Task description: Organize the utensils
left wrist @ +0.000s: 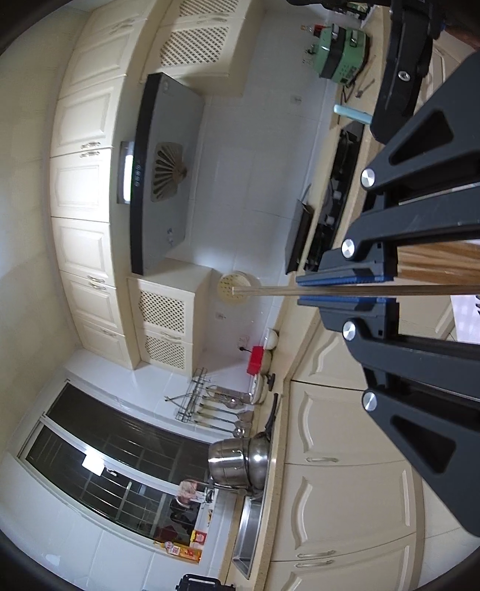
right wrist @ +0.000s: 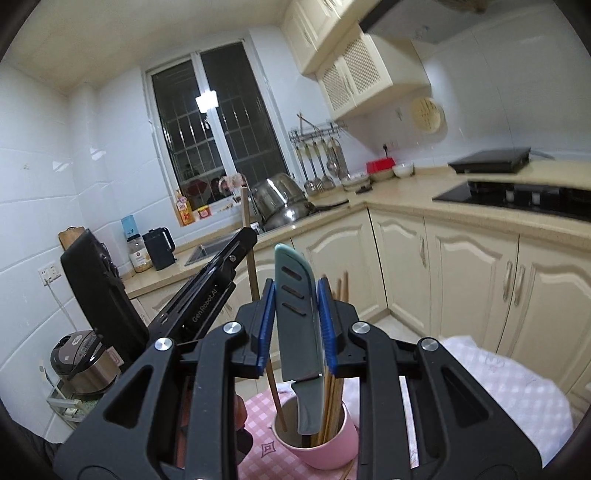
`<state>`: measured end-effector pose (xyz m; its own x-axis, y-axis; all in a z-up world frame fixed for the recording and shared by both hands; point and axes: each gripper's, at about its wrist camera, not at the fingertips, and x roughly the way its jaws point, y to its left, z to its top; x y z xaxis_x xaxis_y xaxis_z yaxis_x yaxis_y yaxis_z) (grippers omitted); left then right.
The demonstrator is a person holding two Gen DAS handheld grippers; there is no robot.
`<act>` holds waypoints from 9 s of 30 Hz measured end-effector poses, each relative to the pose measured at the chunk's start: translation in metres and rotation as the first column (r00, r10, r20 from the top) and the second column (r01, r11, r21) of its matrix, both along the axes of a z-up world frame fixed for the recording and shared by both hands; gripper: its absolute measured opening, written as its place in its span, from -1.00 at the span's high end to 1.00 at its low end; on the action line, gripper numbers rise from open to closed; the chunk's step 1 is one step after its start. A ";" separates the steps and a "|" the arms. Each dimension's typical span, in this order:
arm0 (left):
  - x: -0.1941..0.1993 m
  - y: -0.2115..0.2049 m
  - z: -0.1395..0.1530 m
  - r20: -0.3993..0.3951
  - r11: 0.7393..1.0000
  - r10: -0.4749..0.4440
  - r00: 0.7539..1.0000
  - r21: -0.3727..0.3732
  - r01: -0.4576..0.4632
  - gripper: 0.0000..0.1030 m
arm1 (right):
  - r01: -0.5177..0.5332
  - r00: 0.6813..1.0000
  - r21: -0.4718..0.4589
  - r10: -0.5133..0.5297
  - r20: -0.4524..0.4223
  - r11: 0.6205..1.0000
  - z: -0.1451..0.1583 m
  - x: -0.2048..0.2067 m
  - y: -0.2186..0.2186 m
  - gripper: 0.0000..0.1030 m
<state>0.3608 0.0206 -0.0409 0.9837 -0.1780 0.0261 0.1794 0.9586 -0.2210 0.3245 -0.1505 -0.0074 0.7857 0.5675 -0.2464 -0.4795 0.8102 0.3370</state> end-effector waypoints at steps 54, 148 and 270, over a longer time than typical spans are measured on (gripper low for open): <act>-0.113 -0.017 -0.093 -0.492 0.965 0.051 0.869 0.248 0.084 -0.89 | 0.183 0.875 -0.139 -0.226 -0.428 0.973 -0.132 -0.096 -0.072 -0.79; -0.120 -0.013 -0.081 -0.508 0.938 -0.260 0.821 0.071 0.340 0.90 | 0.008 0.961 0.056 0.008 -0.278 0.998 -0.117 -0.110 -0.072 0.91; -0.347 0.029 0.052 -0.230 0.951 0.228 0.946 0.259 -0.166 -0.91 | 0.405 0.914 -0.207 -0.387 0.122 0.891 0.028 -0.288 0.010 -0.88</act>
<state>0.0139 0.0497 0.0109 0.9674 0.0495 -0.2483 -0.0511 0.9987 0.0001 0.0365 -0.1409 0.0203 0.9548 0.1427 -0.2606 -0.1202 0.9877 0.1002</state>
